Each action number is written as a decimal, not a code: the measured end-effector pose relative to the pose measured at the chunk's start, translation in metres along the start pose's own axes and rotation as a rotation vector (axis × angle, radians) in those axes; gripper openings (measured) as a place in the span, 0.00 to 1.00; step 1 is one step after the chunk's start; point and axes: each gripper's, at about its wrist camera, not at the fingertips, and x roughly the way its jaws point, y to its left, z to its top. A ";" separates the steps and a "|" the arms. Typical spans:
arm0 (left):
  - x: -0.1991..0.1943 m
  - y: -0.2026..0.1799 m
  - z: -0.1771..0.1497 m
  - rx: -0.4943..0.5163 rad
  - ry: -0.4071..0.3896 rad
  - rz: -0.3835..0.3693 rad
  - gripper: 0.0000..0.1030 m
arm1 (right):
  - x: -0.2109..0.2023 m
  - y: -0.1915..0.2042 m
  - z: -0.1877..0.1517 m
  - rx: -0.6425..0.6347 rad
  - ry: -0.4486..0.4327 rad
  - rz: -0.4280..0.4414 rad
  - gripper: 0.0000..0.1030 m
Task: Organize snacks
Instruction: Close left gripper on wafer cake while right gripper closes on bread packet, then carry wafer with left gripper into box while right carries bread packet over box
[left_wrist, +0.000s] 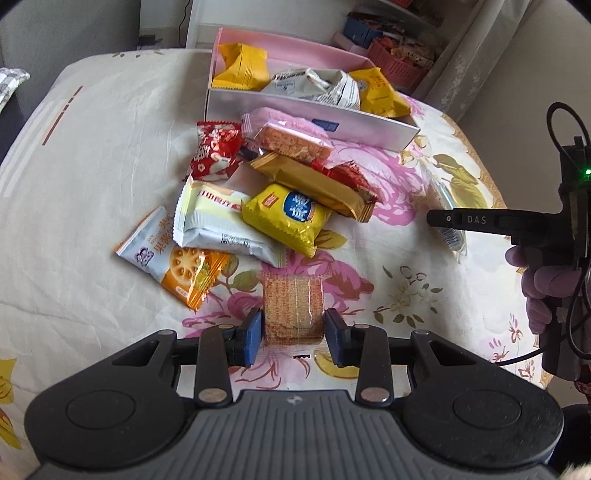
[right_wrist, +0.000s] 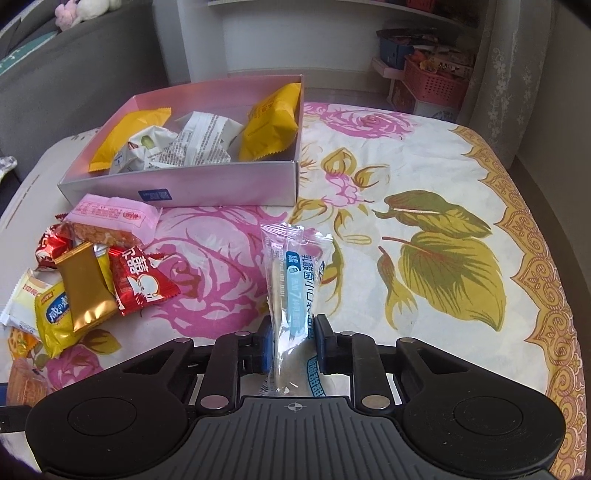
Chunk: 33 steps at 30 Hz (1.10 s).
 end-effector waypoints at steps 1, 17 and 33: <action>-0.001 -0.001 0.001 0.000 -0.007 -0.001 0.32 | -0.001 -0.001 0.001 0.008 -0.001 0.006 0.20; -0.023 -0.009 0.018 0.010 -0.110 -0.016 0.31 | -0.036 -0.008 0.017 0.137 -0.062 0.130 0.20; -0.014 -0.009 0.072 -0.033 -0.218 0.003 0.31 | -0.030 -0.001 0.062 0.277 -0.115 0.245 0.20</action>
